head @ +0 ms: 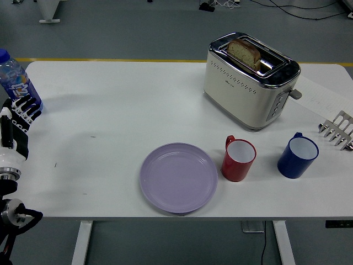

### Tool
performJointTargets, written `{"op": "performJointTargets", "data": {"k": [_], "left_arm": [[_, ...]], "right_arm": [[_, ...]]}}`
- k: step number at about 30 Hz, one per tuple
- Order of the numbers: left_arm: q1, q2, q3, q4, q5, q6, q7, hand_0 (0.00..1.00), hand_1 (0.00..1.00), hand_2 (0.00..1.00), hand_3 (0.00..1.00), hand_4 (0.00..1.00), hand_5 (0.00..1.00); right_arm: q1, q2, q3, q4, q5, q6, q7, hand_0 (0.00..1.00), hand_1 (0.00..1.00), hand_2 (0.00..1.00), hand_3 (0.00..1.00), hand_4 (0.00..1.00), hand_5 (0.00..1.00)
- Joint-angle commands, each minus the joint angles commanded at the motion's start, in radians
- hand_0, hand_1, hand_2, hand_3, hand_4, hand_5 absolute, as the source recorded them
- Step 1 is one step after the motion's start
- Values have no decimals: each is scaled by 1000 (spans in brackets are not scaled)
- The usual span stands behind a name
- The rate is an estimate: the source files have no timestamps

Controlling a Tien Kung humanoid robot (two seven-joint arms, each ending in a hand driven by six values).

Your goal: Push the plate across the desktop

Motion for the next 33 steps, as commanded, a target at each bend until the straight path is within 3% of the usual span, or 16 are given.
{"op": "performJointTargets", "data": {"k": [4,6,9,15,33], "left_arm": [[19,8,-64,-19,32,-44,81,682,711,696,631,529,998],[31,12,-104,-22,39,-88,145,682,711,696,631,529,998],[38,9,-120,-18,23,-116,179,682,713,699,633,535,998],[39,-11,-130,-17,20,-141,195,683,718,702,635,537,998],[51,-15,-124,-17,18,-154,179,684,720,704,634,538,998]], "right_arm": [[-4,-1,-4,1,7,-2,-1,566,553,683,601,305,316],[-7,-1,-5,1,8,-2,-3,566,553,683,601,305,316],[-11,-2,-4,2,8,-3,-4,566,553,683,601,305,314],[-19,-2,-3,5,9,-5,-9,566,553,683,602,305,314],[-24,-7,14,9,-16,-7,-21,566,553,683,601,304,314]]}}
